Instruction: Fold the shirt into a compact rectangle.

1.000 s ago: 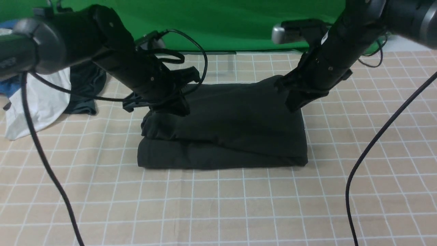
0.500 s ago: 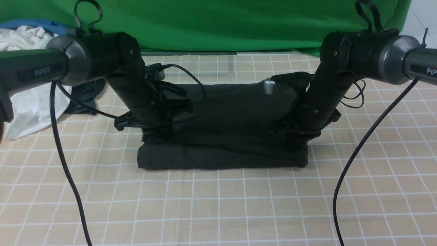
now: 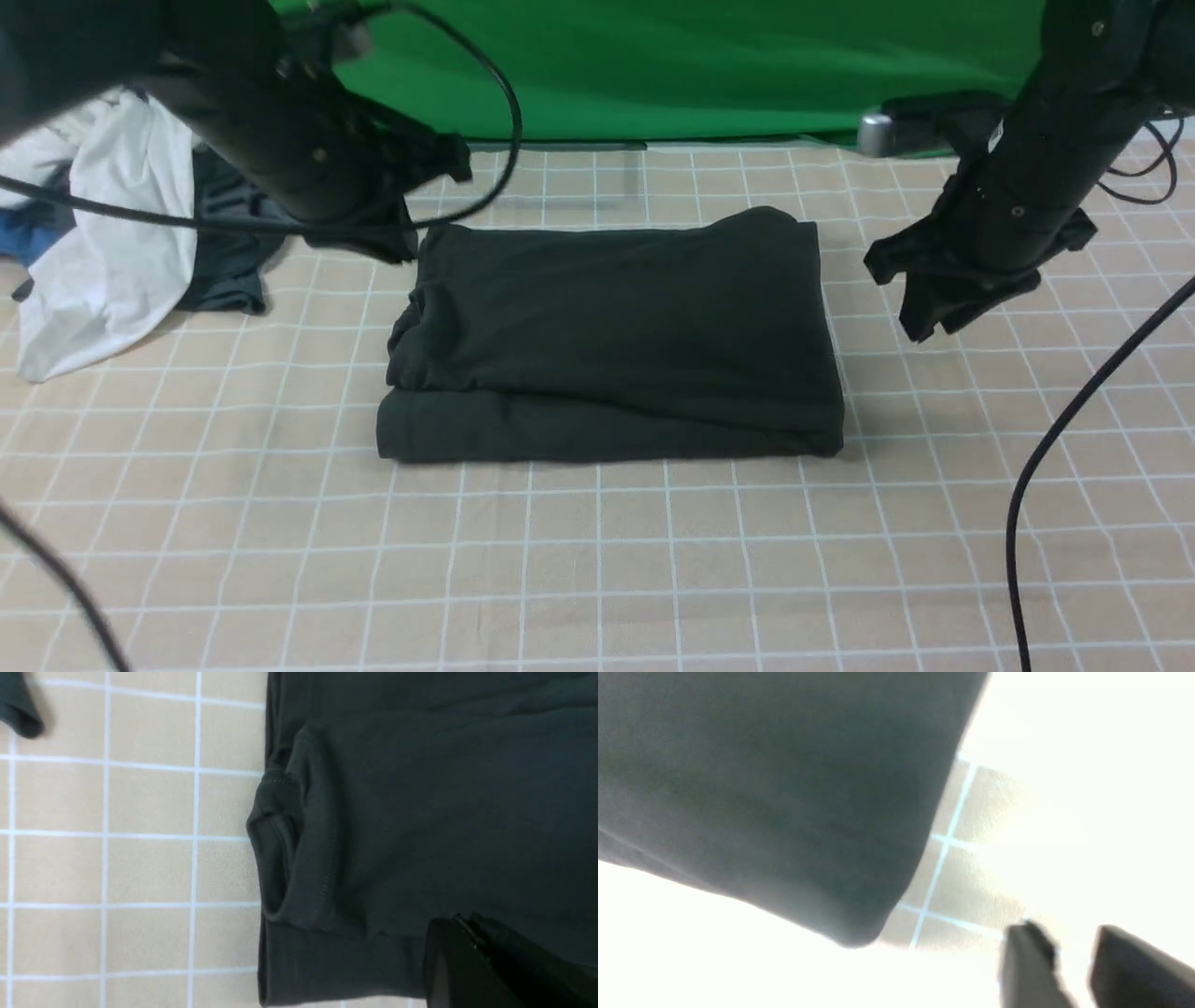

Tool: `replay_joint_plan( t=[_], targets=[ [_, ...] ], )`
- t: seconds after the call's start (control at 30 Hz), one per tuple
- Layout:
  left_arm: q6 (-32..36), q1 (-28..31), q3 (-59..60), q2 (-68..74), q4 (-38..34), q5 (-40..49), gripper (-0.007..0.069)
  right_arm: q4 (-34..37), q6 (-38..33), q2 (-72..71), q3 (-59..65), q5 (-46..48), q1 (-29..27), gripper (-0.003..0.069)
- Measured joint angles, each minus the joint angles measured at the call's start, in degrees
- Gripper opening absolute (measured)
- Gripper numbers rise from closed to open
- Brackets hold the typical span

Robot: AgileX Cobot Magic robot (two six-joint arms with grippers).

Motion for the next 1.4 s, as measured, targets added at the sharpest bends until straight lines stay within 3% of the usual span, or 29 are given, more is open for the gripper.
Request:
replay_joint_plan(
  t=[0.07, 0.1, 0.2, 0.47, 0.53, 0.6, 0.67, 0.73, 0.77, 0.8, 1.03, 1.4],
  targets=[
    [0.0, 0.0, 2.74, -2.89, -0.17, -0.73, 0.0013, 1.09, -0.01, 0.71, 0.07, 0.31, 0.24, 0.0412],
    [-0.6, 0.0, 7.77, -7.3, -0.23, -2.44, 0.0013, 2.19, -0.01, 1.82, 0.45, -0.17, 0.95, 0.0501],
    [-1.55, 0.0, 15.03, -13.16, -0.23, -4.91, 0.0013, 3.63, -0.17, 3.86, 0.58, -1.24, 2.44, 0.0574],
    [-2.66, 0.0, 34.68, -29.76, -5.18, -6.58, 0.0013, 4.7, -0.66, 10.59, 0.51, -2.39, 4.94, 0.059],
    [-2.66, 0.0, 37.34, -33.6, -6.11, -6.74, 0.0013, 4.9, -1.15, 10.67, 0.5, -2.62, 4.94, 0.0567],
    [-2.66, 0.0, 39.0, -37.2, -6.44, -7.15, 0.0013, 5.28, -1.94, 10.8, 0.5, -2.74, 4.94, 0.0491],
    [-2.66, 0.0, 40.05, -40.43, -6.73, -7.74, 0.0013, 6.38, -2.21, 11.01, 0.5, -2.74, 4.94, 0.0355],
    [-2.72, 0.0, 40.4, -43.89, -7.11, -8.22, 0.0013, 6.75, -3.69, 11.02, 0.4, -2.69, 4.94, 0.0151],
    [-2.79, 0.0, 40.45, -44.14, -7.25, -8.28, 0.0013, 6.83, -3.82, 11.02, 0.4, -2.69, 4.94, 0.0151],
    [-2.84, 0.0, 40.41, -45.7, -7.66, -8.42, 0.0013, 6.9, -5.07, 11.02, 0.32, -2.35, 4.94, 0.0106],
    [-2.95, 0.0, 40.41, -49.99, -9.33, -5.35, 0.0013, 6.3, -7.94, 9.62, -0.51, 4.05, 4.88, 0.0107],
    [-4.16, 0.0, 40.56, -51.21, -10.51, 1.29, 0.0013, 0.32, -5.85, -0.47, 4.44, 6.11, 4.78, 0.011]
  ],
)
